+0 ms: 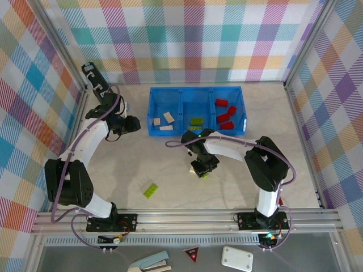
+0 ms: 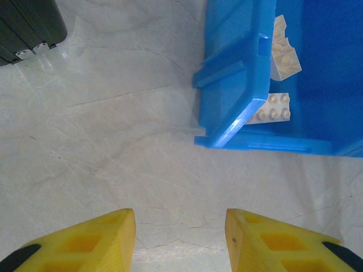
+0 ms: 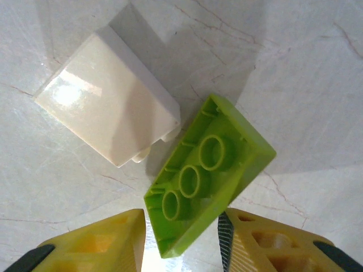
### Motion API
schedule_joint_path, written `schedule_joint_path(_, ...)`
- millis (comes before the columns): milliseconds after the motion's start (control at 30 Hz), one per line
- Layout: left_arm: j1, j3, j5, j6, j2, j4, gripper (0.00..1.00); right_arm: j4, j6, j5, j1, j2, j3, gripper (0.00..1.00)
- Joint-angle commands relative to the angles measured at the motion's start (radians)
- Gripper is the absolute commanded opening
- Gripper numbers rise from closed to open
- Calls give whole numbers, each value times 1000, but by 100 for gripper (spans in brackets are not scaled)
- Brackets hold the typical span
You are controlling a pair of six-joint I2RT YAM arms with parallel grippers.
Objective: Sort the legos into containers by color
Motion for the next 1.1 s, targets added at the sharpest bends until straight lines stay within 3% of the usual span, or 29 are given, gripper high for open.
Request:
schedule_joint_path(0,11,6,23,20,-1,2,46,-23,80,-34,7,-37,12,38)
schedule_joint_path(300,11,6,26,20,-1,3,46,-4,159,-23,9,-21,5,34)
schedule_joint_path(1067,10,7,30,20,-4,3,46,-70,204,93,9,-26,33,9)
